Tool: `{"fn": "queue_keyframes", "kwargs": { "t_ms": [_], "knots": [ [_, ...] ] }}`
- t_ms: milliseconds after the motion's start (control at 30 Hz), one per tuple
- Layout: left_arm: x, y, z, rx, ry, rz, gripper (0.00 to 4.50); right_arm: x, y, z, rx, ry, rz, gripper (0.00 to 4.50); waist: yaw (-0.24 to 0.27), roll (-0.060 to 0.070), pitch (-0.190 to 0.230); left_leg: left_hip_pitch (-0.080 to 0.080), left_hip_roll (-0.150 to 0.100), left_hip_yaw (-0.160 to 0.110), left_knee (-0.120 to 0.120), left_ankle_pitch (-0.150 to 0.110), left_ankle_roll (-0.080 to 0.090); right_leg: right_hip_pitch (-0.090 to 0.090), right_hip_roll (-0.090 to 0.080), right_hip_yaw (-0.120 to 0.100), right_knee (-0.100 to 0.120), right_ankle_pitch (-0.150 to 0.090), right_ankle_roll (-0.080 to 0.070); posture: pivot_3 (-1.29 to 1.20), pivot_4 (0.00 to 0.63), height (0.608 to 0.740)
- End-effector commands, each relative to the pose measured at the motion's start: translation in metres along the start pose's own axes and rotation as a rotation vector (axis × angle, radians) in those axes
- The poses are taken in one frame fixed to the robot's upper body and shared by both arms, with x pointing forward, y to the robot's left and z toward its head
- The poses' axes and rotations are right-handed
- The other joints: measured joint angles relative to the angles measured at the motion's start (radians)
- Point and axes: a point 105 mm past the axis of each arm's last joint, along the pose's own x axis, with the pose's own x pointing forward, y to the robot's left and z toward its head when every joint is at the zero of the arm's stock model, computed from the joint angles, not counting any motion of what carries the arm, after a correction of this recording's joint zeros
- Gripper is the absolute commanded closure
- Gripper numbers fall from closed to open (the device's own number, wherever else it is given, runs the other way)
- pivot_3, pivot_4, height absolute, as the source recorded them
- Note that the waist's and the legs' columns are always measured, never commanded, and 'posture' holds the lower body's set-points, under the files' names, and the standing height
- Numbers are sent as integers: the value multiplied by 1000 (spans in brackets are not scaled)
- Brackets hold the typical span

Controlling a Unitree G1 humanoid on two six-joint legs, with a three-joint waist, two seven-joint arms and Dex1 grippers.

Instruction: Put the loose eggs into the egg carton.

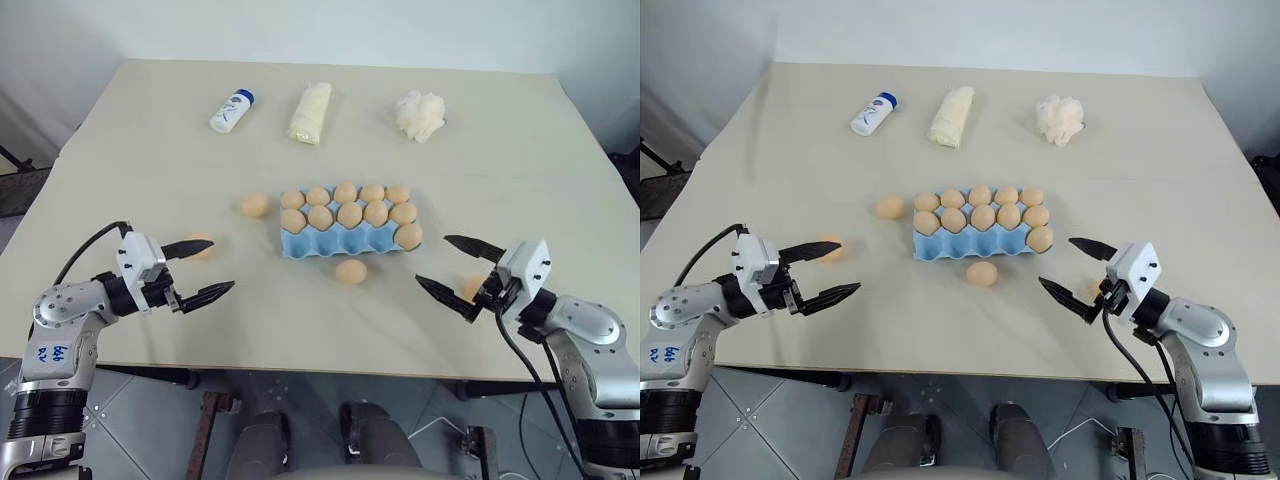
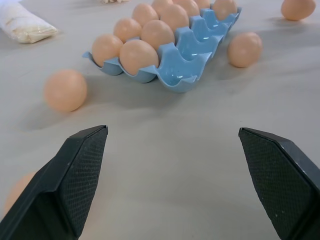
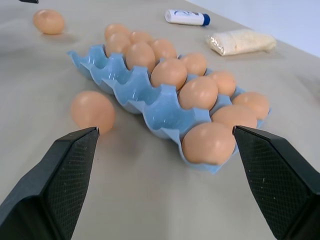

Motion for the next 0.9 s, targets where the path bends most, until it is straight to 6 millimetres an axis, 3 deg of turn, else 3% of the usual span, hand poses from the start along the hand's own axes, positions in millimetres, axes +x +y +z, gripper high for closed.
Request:
{"fn": "queue_keyframes", "kwargs": {
  "t_ms": [33,167,333,467,633,800,900],
  "knots": [
    [-1,4,3,30,-6,25,25,1,-3,4,-1,-21,-17,0,1,0,0,0,0,0,0,0,0,0,0,0,0,0,0,0,150,740],
    [10,0,7,25,-40,7,25,-3,-6,3,1,-24,-56,0,2,0,0,0,0,0,0,0,0,0,0,0,0,0,0,0,150,740],
    [34,-10,17,61,-86,-67,25,-23,-15,6,18,-42,-193,0,7,0,0,-1,0,-1,1,0,0,0,0,-1,0,0,0,0,150,740],
    [62,-34,21,77,-117,-211,25,-66,-21,5,23,-35,-414,0,9,0,0,-1,0,0,0,0,0,0,0,-1,0,0,1,0,150,740],
    [89,-52,24,93,-144,-337,25,-116,-4,-4,16,29,-620,0,6,0,0,-1,0,-1,-1,0,0,0,1,-1,0,0,1,0,150,740],
    [97,-65,27,87,-151,-461,25,-151,13,-24,68,101,-774,0,-12,0,0,4,0,2,0,1,-1,3,2,2,1,1,0,0,150,740],
    [95,-66,27,82,-142,-493,25,-161,19,-35,95,132,-810,0,-18,0,0,5,0,2,-1,3,-1,4,2,2,1,2,-1,0,150,740]
  ]
}}
